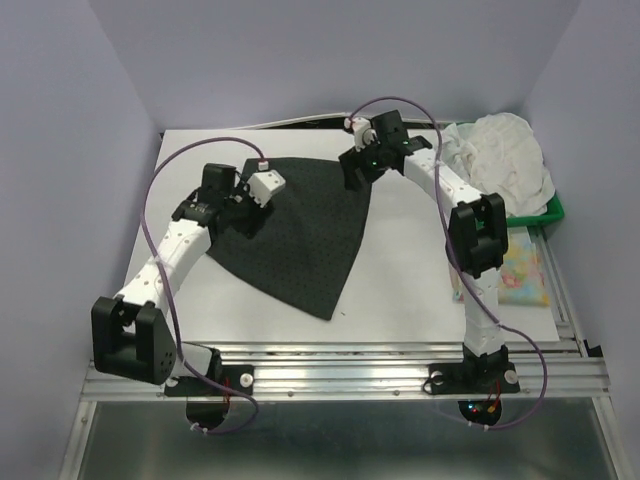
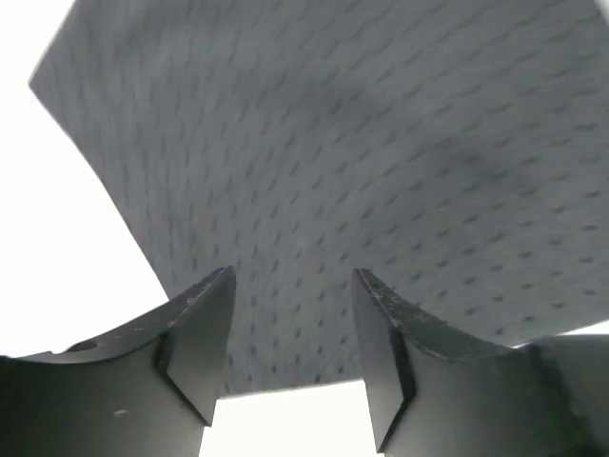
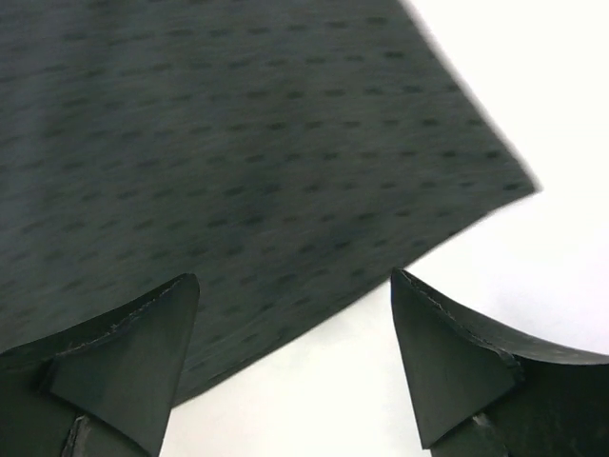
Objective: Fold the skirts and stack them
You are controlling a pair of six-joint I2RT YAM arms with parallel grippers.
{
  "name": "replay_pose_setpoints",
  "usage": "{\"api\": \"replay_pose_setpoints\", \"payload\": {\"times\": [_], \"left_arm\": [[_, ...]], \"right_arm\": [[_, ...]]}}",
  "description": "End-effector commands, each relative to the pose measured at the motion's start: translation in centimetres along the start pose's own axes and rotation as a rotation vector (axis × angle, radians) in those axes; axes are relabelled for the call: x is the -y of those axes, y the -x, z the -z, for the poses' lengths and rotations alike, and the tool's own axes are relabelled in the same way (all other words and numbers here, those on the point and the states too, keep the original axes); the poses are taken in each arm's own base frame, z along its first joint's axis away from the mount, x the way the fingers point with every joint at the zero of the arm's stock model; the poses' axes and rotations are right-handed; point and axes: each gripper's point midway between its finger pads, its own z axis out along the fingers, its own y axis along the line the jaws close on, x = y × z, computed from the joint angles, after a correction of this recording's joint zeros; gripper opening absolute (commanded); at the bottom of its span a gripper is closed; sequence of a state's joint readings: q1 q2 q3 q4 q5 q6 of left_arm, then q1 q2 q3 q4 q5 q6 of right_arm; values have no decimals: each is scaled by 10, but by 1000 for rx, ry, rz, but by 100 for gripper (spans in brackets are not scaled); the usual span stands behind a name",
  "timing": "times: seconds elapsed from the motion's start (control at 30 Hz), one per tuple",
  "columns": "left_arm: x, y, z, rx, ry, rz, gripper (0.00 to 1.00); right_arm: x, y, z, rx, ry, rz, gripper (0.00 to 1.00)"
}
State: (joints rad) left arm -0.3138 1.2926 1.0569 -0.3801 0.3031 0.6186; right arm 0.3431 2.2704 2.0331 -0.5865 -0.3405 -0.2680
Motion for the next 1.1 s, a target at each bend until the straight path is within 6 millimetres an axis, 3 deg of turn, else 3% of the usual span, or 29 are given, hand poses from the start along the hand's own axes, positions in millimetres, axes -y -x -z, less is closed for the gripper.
{"api": "replay_pose_setpoints", "payload": {"times": [0.0, 0.13, 0.17, 0.2, 0.27, 0.33, 0.43, 0.53, 0.63, 0.67, 0.73, 0.77, 0.83, 0.9, 0.93, 1.03, 1.07], "left_arm": [[-25, -50, -12, -132, -44, 195, 58], [-48, -105, -32, -258, -7, 304, 54], [-46, -117, -33, -295, 0, 311, 54], [-51, -123, -37, -300, 29, 295, 54], [-44, -145, -43, -348, 23, 269, 54], [-37, -161, -45, -388, 14, 260, 50], [-8, -185, -42, -454, -71, 256, 40], [10, -189, -37, -468, -114, 224, 35], [49, -184, -32, -468, -213, 188, 32], [64, -174, -33, -456, -244, 152, 30], [82, -164, -34, -438, -283, 122, 29], [90, -154, -37, -417, -284, 95, 29], [87, -136, -39, -373, -283, 118, 31], [83, -120, -40, -346, -284, 139, 34], [80, -110, -38, -326, -284, 137, 41], [64, -63, -19, -206, -263, 89, 54], [61, -57, -15, -190, -254, 70, 57]], "right_arm": [[-100, -8, 31, -84, 127, 55, 87], [-147, -63, 29, -217, 259, -56, 89], [-149, -61, 29, -212, 264, -75, 89], [-153, -80, 25, -254, 277, -101, 89], [-158, -100, 22, -300, 298, -146, 89], [-158, -111, 16, -317, 291, -162, 87], [-147, -134, 6, -364, 227, -169, 79], [-137, -151, 0, -406, 164, -172, 75], [-96, -164, -1, -432, 117, -220, 72], [-77, -167, 2, -433, 85, -238, 72], [-60, -169, 9, -436, 64, -222, 72], [-56, -158, 15, -414, 67, -208, 72], [-54, -143, 35, -385, 77, -151, 73], [-59, -139, 43, -374, 105, -122, 76], [-62, -126, 60, -338, 113, -80, 77], [-71, -108, 94, -280, 134, 1, 80], [-73, -106, 102, -270, 132, 23, 80]]}}
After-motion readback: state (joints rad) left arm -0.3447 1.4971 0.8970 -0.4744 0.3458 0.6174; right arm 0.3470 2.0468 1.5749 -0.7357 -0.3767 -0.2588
